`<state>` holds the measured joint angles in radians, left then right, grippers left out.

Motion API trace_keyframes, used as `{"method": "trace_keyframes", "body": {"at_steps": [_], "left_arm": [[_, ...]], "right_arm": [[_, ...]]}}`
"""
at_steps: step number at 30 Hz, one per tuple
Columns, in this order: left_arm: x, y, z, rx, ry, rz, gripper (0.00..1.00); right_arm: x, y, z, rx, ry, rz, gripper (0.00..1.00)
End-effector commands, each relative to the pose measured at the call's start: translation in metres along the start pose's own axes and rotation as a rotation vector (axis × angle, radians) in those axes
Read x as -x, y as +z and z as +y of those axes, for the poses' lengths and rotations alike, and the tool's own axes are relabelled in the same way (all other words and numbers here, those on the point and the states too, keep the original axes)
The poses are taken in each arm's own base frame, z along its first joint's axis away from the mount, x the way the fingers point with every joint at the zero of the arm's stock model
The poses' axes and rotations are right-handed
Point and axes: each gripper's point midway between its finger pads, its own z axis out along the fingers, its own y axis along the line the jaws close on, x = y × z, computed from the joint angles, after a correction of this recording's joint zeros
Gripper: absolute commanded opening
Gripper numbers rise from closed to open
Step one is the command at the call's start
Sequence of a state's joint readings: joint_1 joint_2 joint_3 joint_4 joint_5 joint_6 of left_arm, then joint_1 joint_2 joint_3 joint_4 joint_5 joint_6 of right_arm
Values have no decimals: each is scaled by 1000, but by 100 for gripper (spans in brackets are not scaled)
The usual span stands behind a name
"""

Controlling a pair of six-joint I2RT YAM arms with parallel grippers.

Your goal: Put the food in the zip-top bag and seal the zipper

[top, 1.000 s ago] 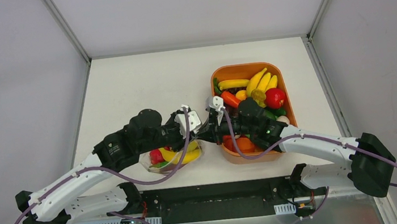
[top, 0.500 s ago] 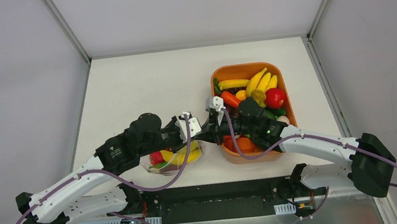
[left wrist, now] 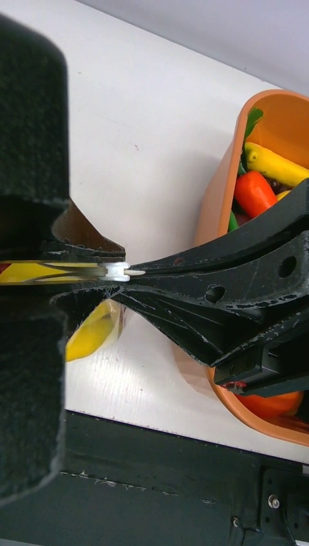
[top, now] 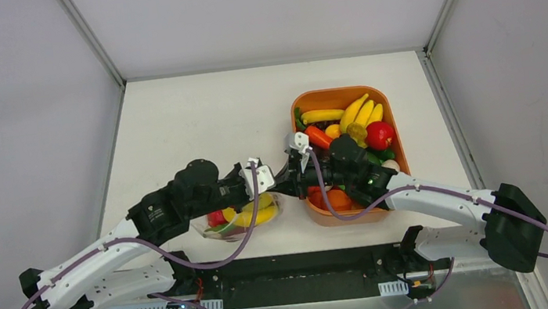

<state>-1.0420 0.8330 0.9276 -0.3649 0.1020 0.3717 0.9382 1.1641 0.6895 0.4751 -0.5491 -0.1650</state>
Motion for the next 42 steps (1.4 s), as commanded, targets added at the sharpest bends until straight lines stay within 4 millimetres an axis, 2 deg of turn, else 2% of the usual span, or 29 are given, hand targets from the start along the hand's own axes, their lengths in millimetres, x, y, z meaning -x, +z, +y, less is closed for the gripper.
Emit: {"method": "trace_keyframes", "body": {"at_steps": [1,4,10,17,20,21,24,26,28,33,36,38,42], "left_arm": [[-4,-9,6,46,3,7,0],[-14,-13,9,78,-8,35,0],[-21,-20,12,120,-27,27,0],[-19,-20,13,121,-29,32,0],[-11,-17,9,92,-36,4,0],[-7,-15,4,58,-37,-9,0],[3,-9,-5,-8,-37,-23,0],[10,-6,-12,-62,-34,-34,0],[16,-4,-18,-107,-29,-47,0],[26,-3,-25,-161,-14,-74,0],[23,-4,-30,-188,-10,-55,0],[19,-4,-32,-200,-8,-40,0],[16,-3,-34,-207,-9,-34,0]], "right_arm": [[25,-3,-5,-34,-56,-91,0],[25,-5,-9,-45,-54,-93,0],[22,-6,-11,-38,-54,-86,0],[21,-7,-4,4,-63,-83,0],[16,-7,6,65,-79,-67,0],[16,-8,8,73,-79,-67,4],[15,-8,9,82,-78,-65,30],[13,-8,7,72,-82,-66,40],[11,-7,7,79,-87,-62,45],[3,-6,8,98,-104,-47,46],[5,-7,11,110,-116,-57,46],[7,-7,14,128,-126,-68,43],[6,-7,15,137,-132,-74,31]]}}
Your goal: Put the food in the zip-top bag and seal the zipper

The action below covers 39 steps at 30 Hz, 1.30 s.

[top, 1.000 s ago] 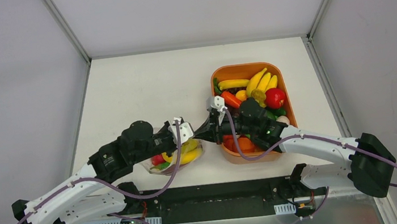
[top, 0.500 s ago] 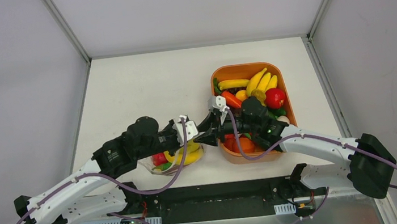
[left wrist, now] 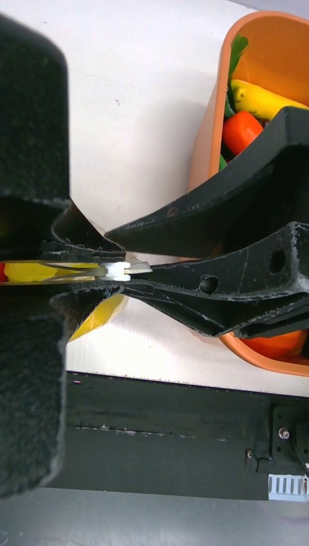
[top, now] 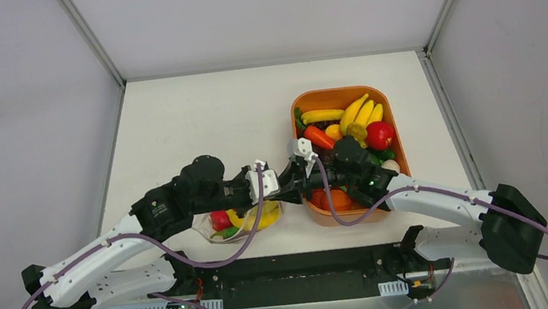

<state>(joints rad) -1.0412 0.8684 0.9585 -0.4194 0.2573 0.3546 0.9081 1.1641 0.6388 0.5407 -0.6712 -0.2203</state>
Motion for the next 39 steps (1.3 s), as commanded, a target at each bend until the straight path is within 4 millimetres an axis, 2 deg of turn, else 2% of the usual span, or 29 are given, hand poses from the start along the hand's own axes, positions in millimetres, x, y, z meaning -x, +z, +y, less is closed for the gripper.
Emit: {"method": "trace_keyframes", "body": {"at_steps": [1,3,5,7,13,22,26,28,30,32,35,39], "left_arm": [[13,-4,-6,-38,18,-35,0],[12,-5,-5,-33,19,-34,0],[11,-6,-4,-23,21,-32,0],[9,-7,-2,-10,22,-28,0],[-5,-13,3,51,5,-9,0],[-28,-30,13,161,-26,38,0],[-22,-27,11,148,-34,8,0],[-15,-23,9,122,-33,-12,0],[-8,-19,6,91,-29,-21,0],[-2,-14,2,54,-26,-30,0],[5,-9,-1,17,-24,-32,0],[10,-4,-5,-21,-22,-35,0]], "right_arm": [[16,0,6,40,-73,-66,26],[17,-1,6,41,-75,-68,15],[18,-1,7,41,-80,-73,0],[19,-2,6,28,-80,-79,0],[29,-7,-15,-106,-56,-125,0],[28,-6,-16,-100,-30,-121,0],[29,-6,-7,-48,-49,-119,0],[28,-5,3,13,-56,-111,9],[27,-3,9,47,-53,-98,30],[26,-3,9,47,-56,-96,41],[22,-2,5,32,-73,-84,48],[19,-2,5,33,-81,-73,50]]}}
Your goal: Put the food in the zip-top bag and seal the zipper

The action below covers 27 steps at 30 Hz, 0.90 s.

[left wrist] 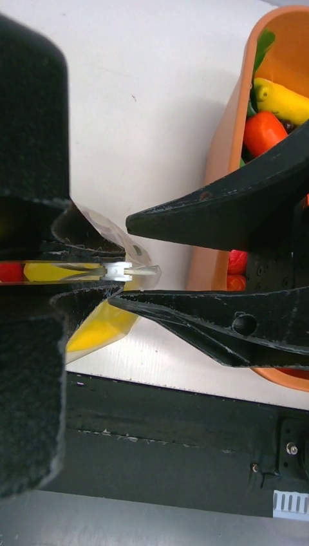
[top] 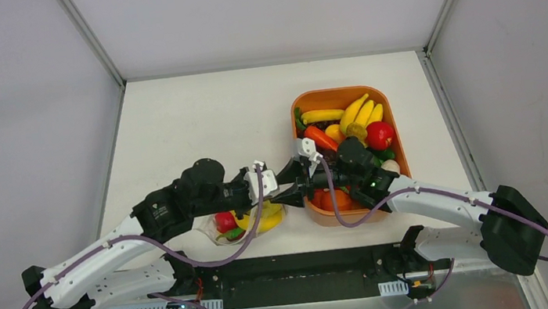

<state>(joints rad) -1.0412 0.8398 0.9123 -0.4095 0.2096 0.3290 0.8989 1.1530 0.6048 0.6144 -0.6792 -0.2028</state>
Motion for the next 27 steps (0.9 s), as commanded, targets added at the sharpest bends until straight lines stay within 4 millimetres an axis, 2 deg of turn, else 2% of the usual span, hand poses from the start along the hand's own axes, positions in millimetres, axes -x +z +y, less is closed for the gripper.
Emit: {"method": "trace_keyframes", "body": {"at_steps": [1,4,6,11,19,27], "left_arm": [[24,-3,-10,-74,7,-53,0],[25,-2,-10,-80,11,-48,0],[24,-1,-9,-80,13,-43,0],[20,-4,-9,-75,13,-23,0],[-2,-12,-2,1,-8,29,0],[-19,-28,10,120,-46,43,0]], "right_arm": [[15,1,7,48,-67,-30,50],[11,2,14,101,-68,-14,42],[11,2,14,103,-69,-11,27],[10,3,9,77,-67,-8,2],[18,-3,-12,-75,-64,-48,0],[20,-5,-16,-107,-61,-66,0]]}}
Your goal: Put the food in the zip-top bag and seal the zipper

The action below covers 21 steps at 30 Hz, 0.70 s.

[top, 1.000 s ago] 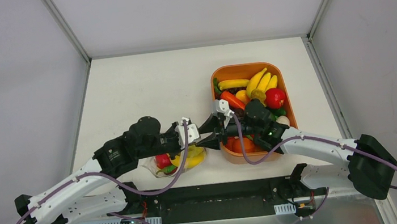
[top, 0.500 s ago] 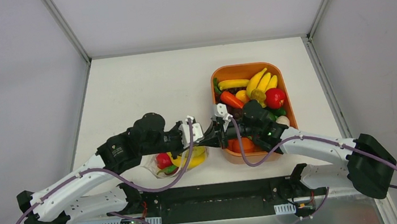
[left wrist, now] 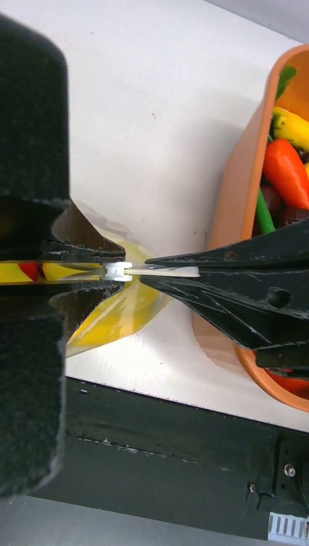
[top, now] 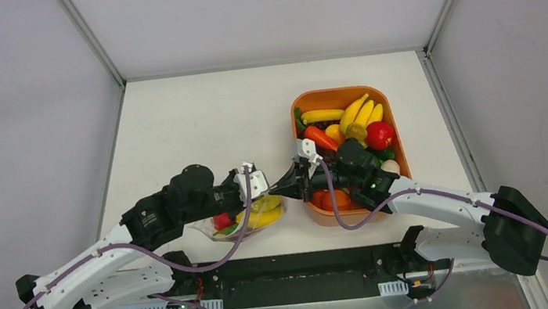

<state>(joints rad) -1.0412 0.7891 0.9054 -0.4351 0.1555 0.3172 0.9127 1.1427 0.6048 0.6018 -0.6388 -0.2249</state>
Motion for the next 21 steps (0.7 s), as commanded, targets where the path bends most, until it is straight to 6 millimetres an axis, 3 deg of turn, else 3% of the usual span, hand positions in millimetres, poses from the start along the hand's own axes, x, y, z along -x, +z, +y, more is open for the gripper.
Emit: {"method": "trace_keyframes", "body": {"at_steps": [1,9,14,15,17,20,21], "left_arm": [[-18,-17,6,72,-35,50,0],[-32,-42,17,171,-66,88,0],[-20,-44,15,165,-72,18,0],[-17,-42,15,157,-74,10,0],[-10,-38,10,119,-80,5,0],[-2,-28,3,51,-76,27,0],[1,-24,1,27,-72,38,0]], "right_arm": [[19,-5,-15,-82,-39,-69,0],[20,-8,-23,-138,-34,-79,0],[21,-8,-19,-114,-31,-78,0],[21,-7,-16,-94,-27,-77,5],[23,-5,-9,-56,-15,-74,32],[25,-5,1,4,-18,-68,55],[25,-5,4,19,-22,-67,67]]}}
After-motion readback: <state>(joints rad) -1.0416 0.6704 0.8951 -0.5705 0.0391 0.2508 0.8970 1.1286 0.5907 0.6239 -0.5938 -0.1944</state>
